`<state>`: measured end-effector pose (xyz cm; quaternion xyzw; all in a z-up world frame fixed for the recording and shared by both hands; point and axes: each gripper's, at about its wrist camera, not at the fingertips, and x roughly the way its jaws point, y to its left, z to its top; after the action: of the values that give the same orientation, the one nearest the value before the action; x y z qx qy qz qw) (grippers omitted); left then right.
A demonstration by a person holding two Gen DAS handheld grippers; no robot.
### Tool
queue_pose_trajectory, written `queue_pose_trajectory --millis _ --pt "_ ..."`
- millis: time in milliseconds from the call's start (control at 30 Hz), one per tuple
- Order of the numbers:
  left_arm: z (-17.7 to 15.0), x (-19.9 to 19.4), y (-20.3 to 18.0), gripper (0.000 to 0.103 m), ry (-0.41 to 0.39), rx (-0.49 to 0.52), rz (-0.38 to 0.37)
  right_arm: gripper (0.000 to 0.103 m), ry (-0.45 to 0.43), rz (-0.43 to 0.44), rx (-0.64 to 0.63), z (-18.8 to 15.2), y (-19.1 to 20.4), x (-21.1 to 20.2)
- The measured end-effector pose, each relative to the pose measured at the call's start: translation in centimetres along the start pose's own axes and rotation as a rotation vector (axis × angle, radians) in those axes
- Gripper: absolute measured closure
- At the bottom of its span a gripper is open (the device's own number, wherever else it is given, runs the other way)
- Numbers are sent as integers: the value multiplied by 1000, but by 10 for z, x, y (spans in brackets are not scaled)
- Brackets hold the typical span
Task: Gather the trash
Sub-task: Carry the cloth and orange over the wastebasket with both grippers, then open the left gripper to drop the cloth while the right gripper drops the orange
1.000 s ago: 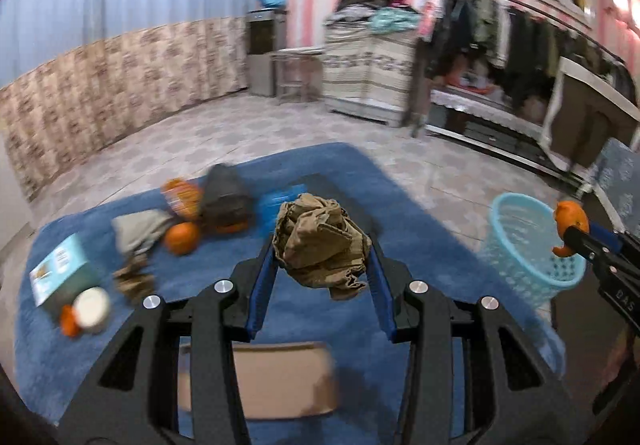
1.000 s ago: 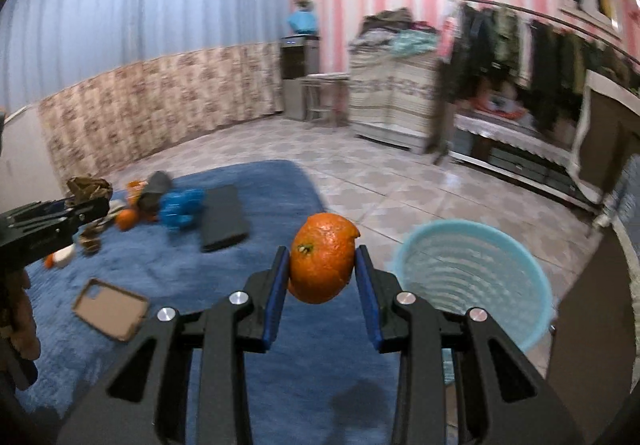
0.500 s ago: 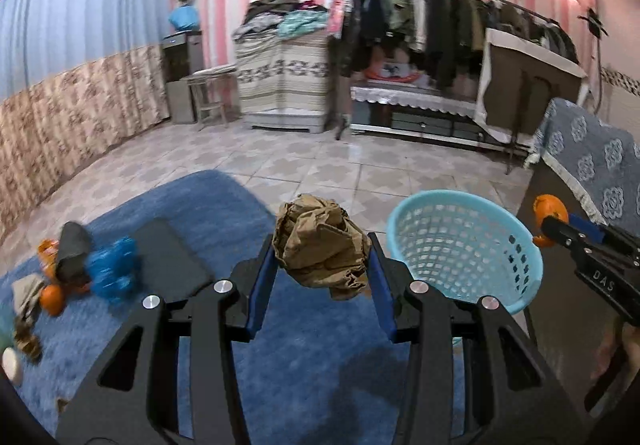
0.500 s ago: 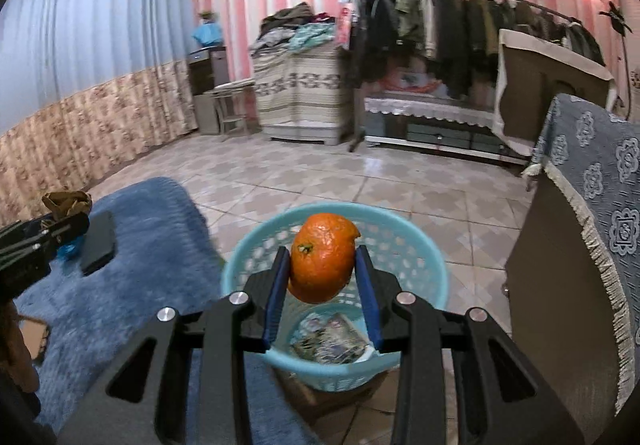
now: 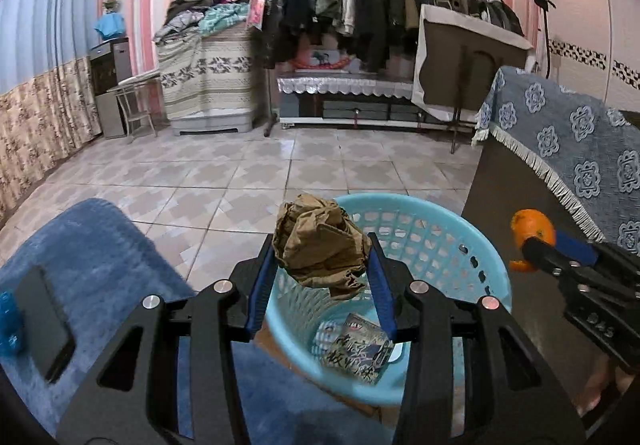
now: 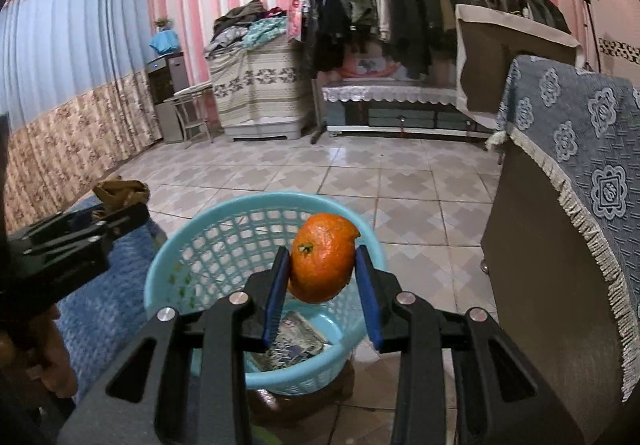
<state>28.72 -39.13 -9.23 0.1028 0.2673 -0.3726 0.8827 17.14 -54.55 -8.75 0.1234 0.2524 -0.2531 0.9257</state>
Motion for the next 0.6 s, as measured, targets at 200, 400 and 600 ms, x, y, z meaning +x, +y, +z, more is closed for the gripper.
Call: queue_pose_trajectory --millis 200,400,600 --pt "6 35 -13 50 44 17 -33 69 12 -19 7 1 -8 10" --pt "14 36 -4 23 27 1 13 69 17 -13 3 1 -12 21" --pt "17 14 28 8 -26 -34 97 69 23 10 7 -2 -1 36"
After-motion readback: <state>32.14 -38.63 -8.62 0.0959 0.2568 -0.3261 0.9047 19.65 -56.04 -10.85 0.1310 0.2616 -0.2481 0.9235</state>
